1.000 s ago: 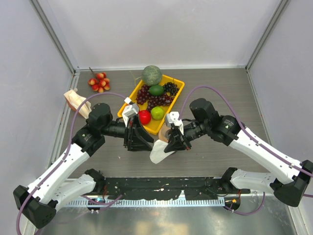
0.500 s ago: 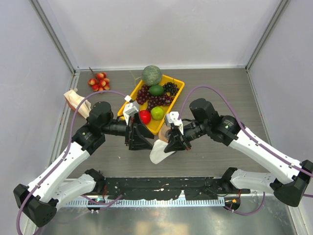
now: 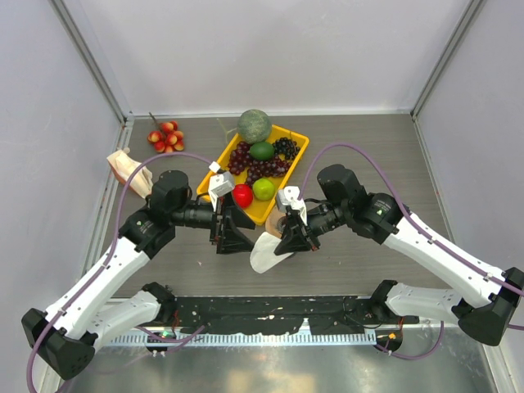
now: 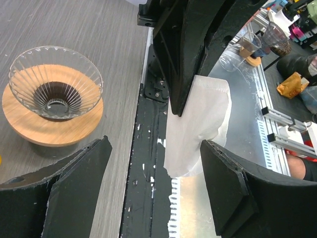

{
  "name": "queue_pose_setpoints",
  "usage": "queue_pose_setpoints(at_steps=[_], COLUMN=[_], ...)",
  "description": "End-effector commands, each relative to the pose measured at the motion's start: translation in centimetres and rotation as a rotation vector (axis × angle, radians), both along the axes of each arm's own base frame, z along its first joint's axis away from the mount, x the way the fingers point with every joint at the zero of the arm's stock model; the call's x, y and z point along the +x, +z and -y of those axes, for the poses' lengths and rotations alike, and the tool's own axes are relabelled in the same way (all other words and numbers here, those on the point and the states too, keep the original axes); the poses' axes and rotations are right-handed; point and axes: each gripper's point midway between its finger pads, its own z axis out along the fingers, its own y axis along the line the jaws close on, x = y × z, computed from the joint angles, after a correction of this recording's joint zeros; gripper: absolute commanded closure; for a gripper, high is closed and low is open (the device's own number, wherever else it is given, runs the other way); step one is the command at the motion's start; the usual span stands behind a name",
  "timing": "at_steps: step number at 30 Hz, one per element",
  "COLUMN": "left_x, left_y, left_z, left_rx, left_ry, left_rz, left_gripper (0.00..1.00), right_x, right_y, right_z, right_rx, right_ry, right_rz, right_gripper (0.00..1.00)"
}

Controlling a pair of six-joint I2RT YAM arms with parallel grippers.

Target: Place the coffee filter in the dripper

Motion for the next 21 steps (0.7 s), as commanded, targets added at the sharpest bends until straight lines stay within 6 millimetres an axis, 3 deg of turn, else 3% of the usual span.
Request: queue_pose_setpoints(at_steps=[1, 4, 7, 17, 21], left_x=[0.0, -0.2, -0.4, 1.8, 1.6], left_y=[1.8, 1.9, 1.9, 1.5, 1.7], left_z=[-0.1, 0.0, 0.2, -0.2, -0.2], left_rx=[-0.020, -0.026, -0.032, 0.025, 0.030], left_ry=[0.002, -0.013, -0.028, 0.094, 0.083], left_rz=[0.083, 0.077, 0.059, 0.109, 0.118], left_gripper=[0.16, 0.12, 0.01, 0.01, 0.01], right_x=[0.2, 0.1, 0.1, -0.3, -0.2], right_y=[0.5, 0.6, 0.6, 0.3, 0.1], right_z=[-0.3, -0.5, -0.6, -0.2, -0.2], right_rx=[0.027, 0.033, 0.036, 0.031, 0.025], right_ry=[0.007, 0.014, 0.024, 0.030, 0.021], right_rz=[0.005, 0.006, 0.000, 0.000, 0.002], right_gripper=[0.95, 0.95, 0.95, 0.95, 0.95])
